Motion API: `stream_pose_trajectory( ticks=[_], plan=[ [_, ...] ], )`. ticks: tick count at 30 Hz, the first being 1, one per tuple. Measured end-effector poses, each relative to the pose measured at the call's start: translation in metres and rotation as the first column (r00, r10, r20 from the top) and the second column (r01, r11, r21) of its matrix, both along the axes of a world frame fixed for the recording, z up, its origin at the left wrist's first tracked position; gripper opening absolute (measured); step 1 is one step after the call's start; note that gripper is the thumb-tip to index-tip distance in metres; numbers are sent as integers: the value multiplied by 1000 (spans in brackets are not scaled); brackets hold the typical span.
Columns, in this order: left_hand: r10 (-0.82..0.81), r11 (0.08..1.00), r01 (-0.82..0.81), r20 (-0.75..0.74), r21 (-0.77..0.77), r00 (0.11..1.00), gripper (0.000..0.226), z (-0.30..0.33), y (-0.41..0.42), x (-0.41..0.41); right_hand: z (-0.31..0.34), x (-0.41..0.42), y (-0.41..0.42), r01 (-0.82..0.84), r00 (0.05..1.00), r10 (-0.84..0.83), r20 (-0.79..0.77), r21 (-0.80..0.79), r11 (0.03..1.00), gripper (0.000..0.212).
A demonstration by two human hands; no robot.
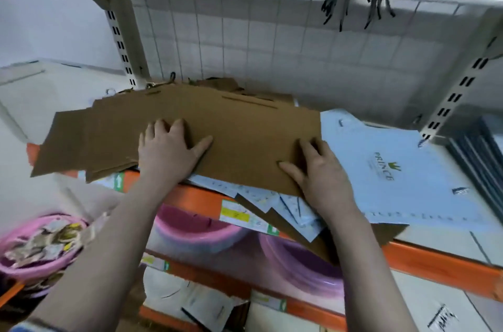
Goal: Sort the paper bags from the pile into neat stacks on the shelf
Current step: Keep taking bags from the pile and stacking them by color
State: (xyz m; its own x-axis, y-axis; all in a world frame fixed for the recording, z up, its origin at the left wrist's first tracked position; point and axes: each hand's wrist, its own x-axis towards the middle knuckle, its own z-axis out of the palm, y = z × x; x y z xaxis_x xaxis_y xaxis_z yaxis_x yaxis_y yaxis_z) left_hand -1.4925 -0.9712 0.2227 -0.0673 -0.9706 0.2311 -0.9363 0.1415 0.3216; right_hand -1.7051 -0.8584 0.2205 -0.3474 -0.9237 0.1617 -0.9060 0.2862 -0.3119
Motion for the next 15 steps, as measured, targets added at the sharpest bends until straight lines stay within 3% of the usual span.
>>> stream_pose_trajectory(
  ticks=[7,11,15],
  plan=[
    [45,999,-46,-66,-17,997,95,12,-16,12,-1,7,3,132,990,-135,-45,-69,989,81],
    [93,993,-80,-172,84,981,88,18,-29,18,-3,7,1,194,979,-200,-47,-95,976,80],
    [25,999,-32,-339,-14,940,72,14,-33,25,-1,7,3,209,978,-211,-2,-111,972,74]
  ],
)
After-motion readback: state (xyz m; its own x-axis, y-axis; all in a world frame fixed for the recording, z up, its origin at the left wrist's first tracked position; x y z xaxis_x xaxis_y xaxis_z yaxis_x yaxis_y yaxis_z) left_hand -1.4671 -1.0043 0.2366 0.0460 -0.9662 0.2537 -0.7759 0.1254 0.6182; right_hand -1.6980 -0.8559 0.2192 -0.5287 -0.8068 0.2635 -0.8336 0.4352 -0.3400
